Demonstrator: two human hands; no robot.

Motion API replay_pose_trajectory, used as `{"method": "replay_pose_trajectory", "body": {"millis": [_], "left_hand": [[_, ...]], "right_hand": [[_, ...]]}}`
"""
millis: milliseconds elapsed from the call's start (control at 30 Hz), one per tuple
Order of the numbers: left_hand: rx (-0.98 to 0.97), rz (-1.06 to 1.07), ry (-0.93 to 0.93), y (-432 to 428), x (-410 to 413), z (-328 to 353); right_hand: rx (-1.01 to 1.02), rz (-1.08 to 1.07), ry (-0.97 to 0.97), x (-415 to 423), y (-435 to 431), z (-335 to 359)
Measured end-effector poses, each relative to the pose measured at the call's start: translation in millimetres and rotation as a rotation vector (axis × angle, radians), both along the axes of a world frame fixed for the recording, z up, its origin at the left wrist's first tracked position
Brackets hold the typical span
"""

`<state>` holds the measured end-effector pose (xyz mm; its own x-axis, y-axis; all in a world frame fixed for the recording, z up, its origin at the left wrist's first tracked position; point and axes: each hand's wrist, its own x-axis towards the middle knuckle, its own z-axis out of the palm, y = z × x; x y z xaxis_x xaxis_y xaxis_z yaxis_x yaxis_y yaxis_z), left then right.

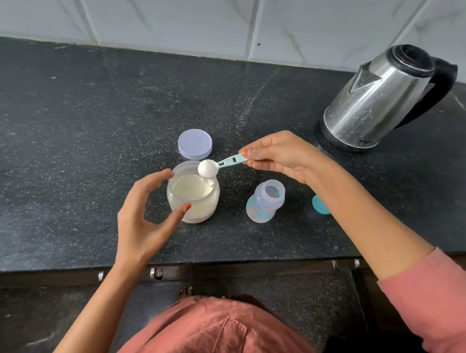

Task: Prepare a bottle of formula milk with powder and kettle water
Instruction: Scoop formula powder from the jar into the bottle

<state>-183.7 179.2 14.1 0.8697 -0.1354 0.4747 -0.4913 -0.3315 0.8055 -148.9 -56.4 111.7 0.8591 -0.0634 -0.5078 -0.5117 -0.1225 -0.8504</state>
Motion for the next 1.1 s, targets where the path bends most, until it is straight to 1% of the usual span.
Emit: {"method": "replay_pose_trajectory", "body": {"millis": [67,133,233,300,400,500,733,900,1100], "left_hand": [[0.023,-0.052,-0.035,-10,-8,5],[0.034,-0.157,-0.003,-25,-18,6],[0.077,-0.327,0.137,-54,-28,0],[0.092,-0.376,0.257,-73,-28,-9],[0.135,-0.364,0.419,-99,-19,-25],[0.135,-0.364,0.504,-117,-10,-35],[0.016,-0.314,0.534,-137,-6,-32],[0.002,-0.282,0.564,-131,-10,-27],[0.000,-0.281,0.545,-110,-21,-8]], "right_hand": [[0.008,-0.004,-0.004,-1,-4,2],[0.017,-0.006,-0.006,-2,-8,3],[0.042,-0.003,-0.010,-2,-13,4],[0.055,0.002,-0.012,-2,-14,3],[0.074,0.013,-0.017,-3,-14,2],[0.085,0.036,-0.013,-1,-13,1],[0.111,0.051,-0.019,2,-13,0],[0.102,0.066,-0.015,3,-12,2],[0.092,0.070,-0.027,3,-9,5]]}}
